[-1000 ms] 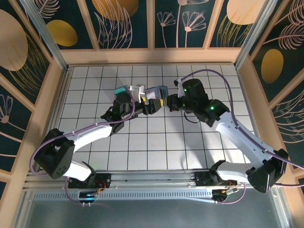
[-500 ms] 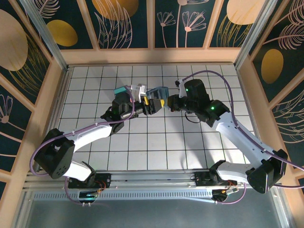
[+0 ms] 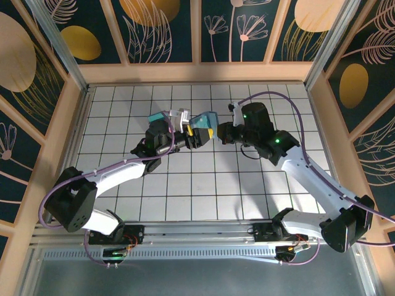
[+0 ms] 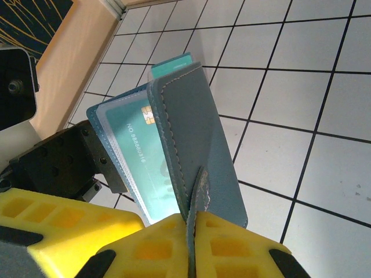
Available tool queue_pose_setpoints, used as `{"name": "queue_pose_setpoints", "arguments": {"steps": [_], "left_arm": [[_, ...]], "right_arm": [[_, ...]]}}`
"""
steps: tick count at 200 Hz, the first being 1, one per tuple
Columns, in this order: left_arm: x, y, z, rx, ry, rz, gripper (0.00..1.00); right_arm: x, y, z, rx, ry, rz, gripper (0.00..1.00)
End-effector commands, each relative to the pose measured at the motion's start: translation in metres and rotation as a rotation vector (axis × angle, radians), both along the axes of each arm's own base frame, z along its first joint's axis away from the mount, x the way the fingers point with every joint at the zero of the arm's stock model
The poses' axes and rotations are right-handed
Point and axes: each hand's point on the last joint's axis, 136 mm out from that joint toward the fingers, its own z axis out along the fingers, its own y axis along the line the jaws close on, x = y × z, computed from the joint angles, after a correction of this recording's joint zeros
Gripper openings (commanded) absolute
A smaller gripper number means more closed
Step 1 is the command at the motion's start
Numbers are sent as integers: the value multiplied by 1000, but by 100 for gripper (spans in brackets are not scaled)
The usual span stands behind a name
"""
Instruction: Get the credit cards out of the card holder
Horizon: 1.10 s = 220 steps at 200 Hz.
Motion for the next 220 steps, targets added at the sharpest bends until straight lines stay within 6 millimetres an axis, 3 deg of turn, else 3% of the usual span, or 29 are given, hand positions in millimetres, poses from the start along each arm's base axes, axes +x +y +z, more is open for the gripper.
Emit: {"name": "queue_pose_setpoints", "arguments": {"steps": [1, 42, 103, 149, 163, 185, 220], "left_arm": [[-2, 1, 16, -37, -46, -12, 76], [-1, 1, 16, -34, -45, -4, 66], [4, 8, 12, -1, -43, 44, 25], [7, 12, 4, 53, -42, 68, 4], [8, 13, 3, 65, -43, 74, 2], [10, 15, -3, 97, -35, 88, 0], [13, 16, -21, 176, 5, 103, 0]], "right_arm": [[0, 1, 17, 66, -47, 5, 0], [-1, 1, 18, 79, -49, 9, 0], [-4, -3, 22, 106, -58, 8, 0], [0, -12, 18, 91, -56, -37, 0], [2, -18, 16, 72, -52, -66, 20], [6, -27, 12, 41, -49, -116, 43], [11, -44, 6, -16, -40, -211, 62]]}}
